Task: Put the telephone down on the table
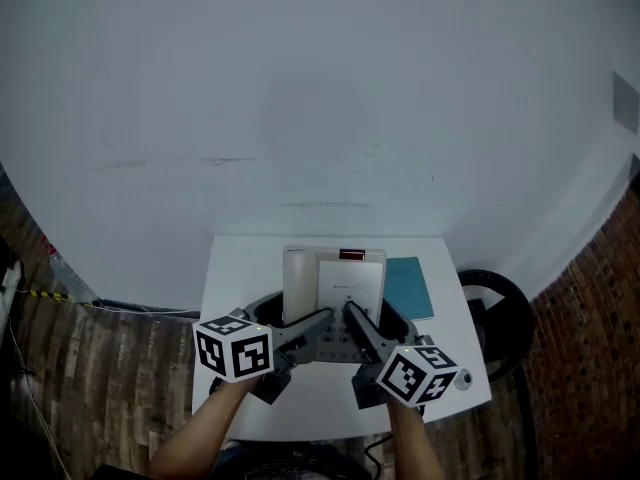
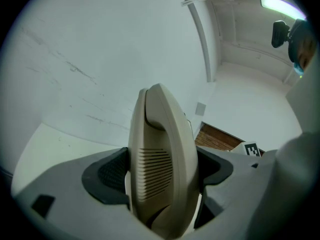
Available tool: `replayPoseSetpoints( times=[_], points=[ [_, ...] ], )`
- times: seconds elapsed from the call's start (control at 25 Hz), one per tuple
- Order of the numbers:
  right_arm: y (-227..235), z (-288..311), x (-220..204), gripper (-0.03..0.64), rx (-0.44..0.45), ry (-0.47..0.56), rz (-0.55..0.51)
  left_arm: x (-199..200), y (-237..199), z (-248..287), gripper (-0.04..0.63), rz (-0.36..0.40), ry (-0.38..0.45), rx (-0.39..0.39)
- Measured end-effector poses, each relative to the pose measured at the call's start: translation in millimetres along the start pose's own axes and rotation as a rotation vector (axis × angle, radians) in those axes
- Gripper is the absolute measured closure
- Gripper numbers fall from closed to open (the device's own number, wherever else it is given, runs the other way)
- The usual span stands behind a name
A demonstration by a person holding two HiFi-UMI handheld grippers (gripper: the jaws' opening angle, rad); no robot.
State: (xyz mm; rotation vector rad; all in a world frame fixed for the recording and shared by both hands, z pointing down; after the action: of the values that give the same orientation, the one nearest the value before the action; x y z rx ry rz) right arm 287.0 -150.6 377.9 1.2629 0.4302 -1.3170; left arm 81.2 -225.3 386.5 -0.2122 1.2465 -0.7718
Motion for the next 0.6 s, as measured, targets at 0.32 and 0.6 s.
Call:
replayPoseSetpoints(
  times=[0.32, 0.6],
  points=[
    [39.8, 28.7, 15.7, 0.339, 0.126, -0.082, -0.023, -0.6, -5.9, 23.8, 0.198, -0.065, 0.051, 0.129],
    [70.7, 53.1, 8.7, 0.339, 0.174, -0.159, 0.005, -11.6, -22.0, 46.2, 0.198, -0.135, 0.041, 0.194]
  ],
)
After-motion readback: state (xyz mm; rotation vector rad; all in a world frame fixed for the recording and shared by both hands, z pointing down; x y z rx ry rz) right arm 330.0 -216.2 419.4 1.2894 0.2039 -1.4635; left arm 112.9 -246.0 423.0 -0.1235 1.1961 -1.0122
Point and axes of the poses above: the fingertips, and each gripper's own axes: z forward along the fingers, y to its right, x out of its top, the point moved 10 cm from there along -z, backward along the fingers, and after that the axes turned 15 degrees about -y, right-handed, at the moved point
